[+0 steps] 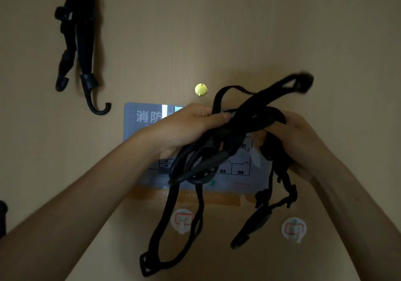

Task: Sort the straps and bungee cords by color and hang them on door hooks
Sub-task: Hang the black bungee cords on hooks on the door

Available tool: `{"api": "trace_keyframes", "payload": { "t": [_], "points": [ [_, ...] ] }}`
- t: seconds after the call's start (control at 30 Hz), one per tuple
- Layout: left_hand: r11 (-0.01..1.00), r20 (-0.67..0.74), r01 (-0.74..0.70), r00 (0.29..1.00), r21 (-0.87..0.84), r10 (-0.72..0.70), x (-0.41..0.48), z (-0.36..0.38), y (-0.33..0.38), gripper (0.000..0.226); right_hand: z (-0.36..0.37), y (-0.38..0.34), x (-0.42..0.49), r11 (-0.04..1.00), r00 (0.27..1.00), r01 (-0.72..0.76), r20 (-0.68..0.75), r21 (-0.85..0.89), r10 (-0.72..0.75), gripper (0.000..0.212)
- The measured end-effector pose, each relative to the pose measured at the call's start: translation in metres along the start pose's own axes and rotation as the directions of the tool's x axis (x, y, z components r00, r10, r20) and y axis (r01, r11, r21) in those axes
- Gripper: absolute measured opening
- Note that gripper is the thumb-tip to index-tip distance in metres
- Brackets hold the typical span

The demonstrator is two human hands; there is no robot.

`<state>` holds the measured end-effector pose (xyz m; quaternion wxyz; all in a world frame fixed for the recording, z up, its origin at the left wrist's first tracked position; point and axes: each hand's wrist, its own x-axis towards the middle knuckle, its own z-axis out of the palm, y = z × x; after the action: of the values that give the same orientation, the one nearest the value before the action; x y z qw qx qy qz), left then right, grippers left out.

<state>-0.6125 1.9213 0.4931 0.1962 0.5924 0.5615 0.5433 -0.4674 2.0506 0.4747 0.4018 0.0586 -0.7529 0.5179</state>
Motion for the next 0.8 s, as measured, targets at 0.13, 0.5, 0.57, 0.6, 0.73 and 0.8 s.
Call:
{"api": "trace_keyframes", "payload": {
  "t": [0.13,0.5,0.57,0.6,0.73,0.8],
  "points": [
    [0.998,-0.033,-0.046,0.998,0.041,0.047,0.000,0.000,0.003,0.032,-0.004,-0.003,0.001,0.998,0.994,0.019,-0.111,-0.053,-0.025,0.028],
    [0.991,-0.383,-0.086,0.923,-0.098,0.042,0.008,-0.017,0.000,0.025,-0.013,-0.009,0.002,0.935,0.974,0.104,-0.227,0.339,-0.027,0.029],
    [0.994,-0.423,-0.084,0.905,-0.070,0.047,0.010,-0.017,-0.001,0.029,-0.011,-0.011,0.005,0.896,0.982,0.141,-0.174,0.421,-0.073,0.030],
    [0.996,-0.437,-0.077,0.898,-0.049,0.048,0.011,-0.016,-0.002,0.034,-0.010,-0.012,0.006,0.887,0.987,0.132,-0.140,0.443,-0.077,0.028],
    [0.999,-0.462,-0.053,0.885,0.001,0.048,0.013,-0.009,-0.002,0.035,-0.005,-0.006,0.005,0.955,1.000,-0.021,0.001,0.295,0.022,0.018],
    [0.999,-0.467,-0.041,0.883,0.005,0.039,0.013,-0.005,-0.001,0.032,-0.001,-0.003,0.002,0.990,0.996,-0.055,0.074,0.132,0.045,0.020]
  ]
}}
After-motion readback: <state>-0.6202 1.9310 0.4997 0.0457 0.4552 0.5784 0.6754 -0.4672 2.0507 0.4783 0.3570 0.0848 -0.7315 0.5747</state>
